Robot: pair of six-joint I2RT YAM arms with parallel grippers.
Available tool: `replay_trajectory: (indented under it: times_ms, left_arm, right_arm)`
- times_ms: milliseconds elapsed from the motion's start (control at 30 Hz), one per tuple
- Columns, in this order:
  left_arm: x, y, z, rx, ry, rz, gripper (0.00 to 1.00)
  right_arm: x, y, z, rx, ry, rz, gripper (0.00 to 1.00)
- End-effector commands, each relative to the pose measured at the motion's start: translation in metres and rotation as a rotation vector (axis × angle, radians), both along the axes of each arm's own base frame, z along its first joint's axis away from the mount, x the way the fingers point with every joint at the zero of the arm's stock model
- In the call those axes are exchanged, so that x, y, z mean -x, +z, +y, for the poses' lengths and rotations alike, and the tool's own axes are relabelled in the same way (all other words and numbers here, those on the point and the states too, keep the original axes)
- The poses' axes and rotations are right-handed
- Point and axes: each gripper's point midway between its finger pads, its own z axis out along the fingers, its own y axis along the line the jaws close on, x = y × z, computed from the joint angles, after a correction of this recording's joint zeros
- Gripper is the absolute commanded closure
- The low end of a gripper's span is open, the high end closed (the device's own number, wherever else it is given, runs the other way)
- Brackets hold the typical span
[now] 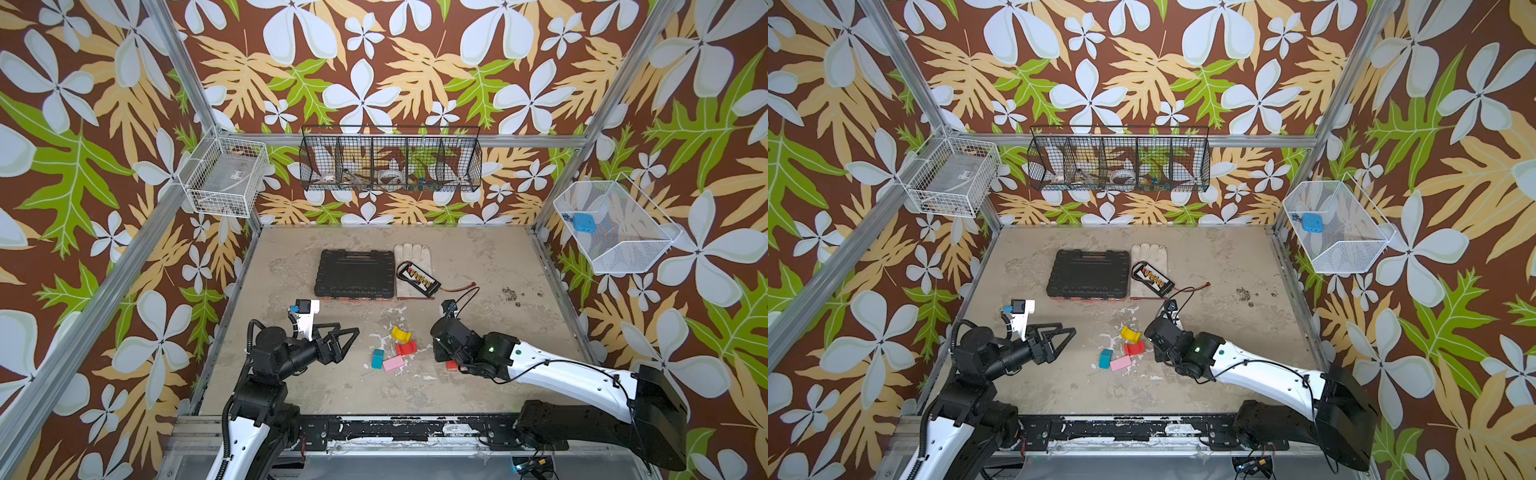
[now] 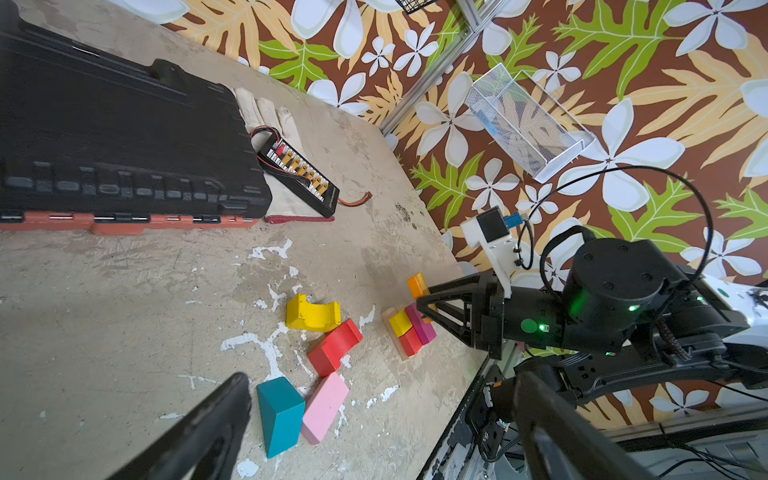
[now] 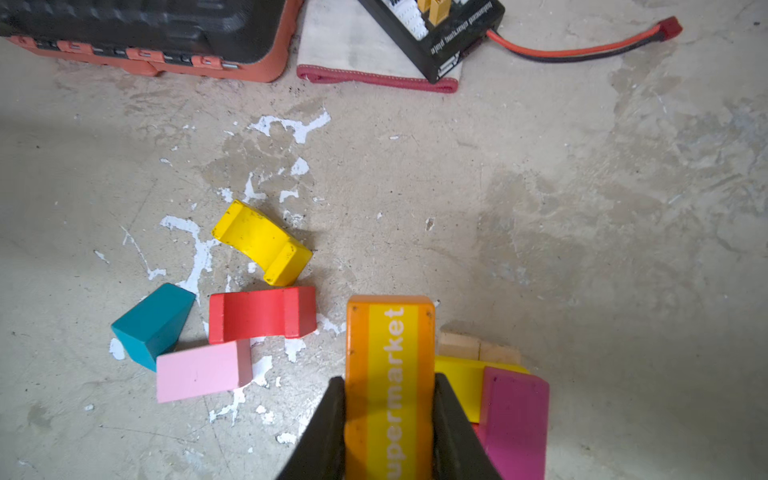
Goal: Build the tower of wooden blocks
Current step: 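Lift the orange block and carry it toward the stack, then lower the orange block onto the stack beside the magenta block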
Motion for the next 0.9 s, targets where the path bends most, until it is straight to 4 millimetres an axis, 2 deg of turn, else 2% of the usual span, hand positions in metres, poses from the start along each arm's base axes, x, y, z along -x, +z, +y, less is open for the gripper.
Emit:
replay_trajectory:
  times_ms: [0,433,867]
  left_arm:
    - [0.0,0.006,-0.001,0.005,-0.012,-0.034,0.0]
    - [0.0,0.006,-0.001,0.006,-0.012,-0.033,0.0]
    - [0.0,0.006,-0.001,0.006,-0.013,-0.035,0.0]
  right_arm:
    - [0.004,-0.008,-0.003,0.007,-0.014,0.024,0.72]
    - [0.022,-0.029,-0.02,0.021,-0.037,0.092,0.74]
    - [0.032,-0.044,-0.018,0.066,-0.03,0.133,0.76]
